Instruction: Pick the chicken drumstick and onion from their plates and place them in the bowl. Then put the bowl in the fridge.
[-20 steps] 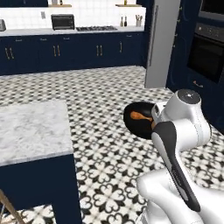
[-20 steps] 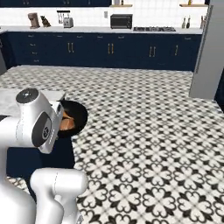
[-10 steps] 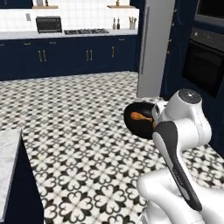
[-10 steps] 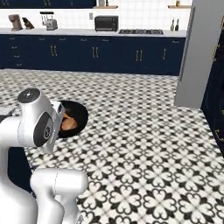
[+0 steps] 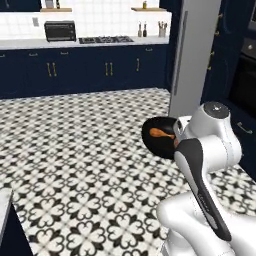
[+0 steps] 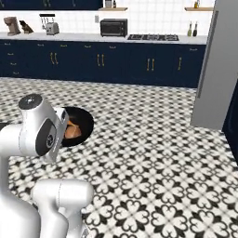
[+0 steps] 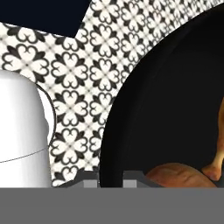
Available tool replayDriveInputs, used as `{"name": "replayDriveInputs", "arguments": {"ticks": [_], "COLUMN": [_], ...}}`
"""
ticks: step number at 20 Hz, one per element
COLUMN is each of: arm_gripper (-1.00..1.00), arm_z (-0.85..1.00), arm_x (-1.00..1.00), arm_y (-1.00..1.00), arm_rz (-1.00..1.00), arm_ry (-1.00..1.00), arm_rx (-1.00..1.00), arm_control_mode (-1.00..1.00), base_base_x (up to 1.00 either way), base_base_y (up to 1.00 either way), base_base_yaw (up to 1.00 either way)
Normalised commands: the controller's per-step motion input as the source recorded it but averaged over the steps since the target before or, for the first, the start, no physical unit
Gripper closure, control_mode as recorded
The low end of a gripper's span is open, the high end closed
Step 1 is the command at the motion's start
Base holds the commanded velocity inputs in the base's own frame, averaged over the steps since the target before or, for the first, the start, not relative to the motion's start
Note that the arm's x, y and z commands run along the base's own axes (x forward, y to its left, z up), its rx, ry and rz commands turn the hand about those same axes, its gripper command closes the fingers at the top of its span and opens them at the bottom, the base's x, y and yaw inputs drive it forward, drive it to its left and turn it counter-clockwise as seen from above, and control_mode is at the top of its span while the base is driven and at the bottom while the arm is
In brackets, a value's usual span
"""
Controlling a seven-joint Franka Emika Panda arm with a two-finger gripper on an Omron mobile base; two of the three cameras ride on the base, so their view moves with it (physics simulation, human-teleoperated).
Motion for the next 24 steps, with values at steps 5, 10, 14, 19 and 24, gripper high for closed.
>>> {"name": "replayDriveInputs", "arguments": {"ticks": [5, 10, 14, 19, 24], "arm_gripper": [1.00, 1.00, 1.00, 1.00, 1.00], "arm_z": [0.00, 0.00, 0.00, 0.00, 0.00], "arm_x": [0.00, 0.00, 0.00, 0.00, 0.00], "arm_y": [0.00, 0.00, 0.00, 0.00, 0.00], "arm_rz": [0.00, 0.00, 0.00, 0.00, 0.00], "arm_ry": [0.00, 0.00, 0.00, 0.00, 0.00], "arm_rx": [0.00, 0.00, 0.00, 0.00, 0.00], "arm_control_mode": [1.00, 1.00, 1.00, 1.00, 1.00], "base_base_x": [1.00, 1.00, 1.00, 1.00, 1.00], "base_base_y": [0.03, 0.02, 0.16, 0.14, 0.07], "base_base_yaw": [0.04, 0.00, 0.00, 0.00, 0.00]}}
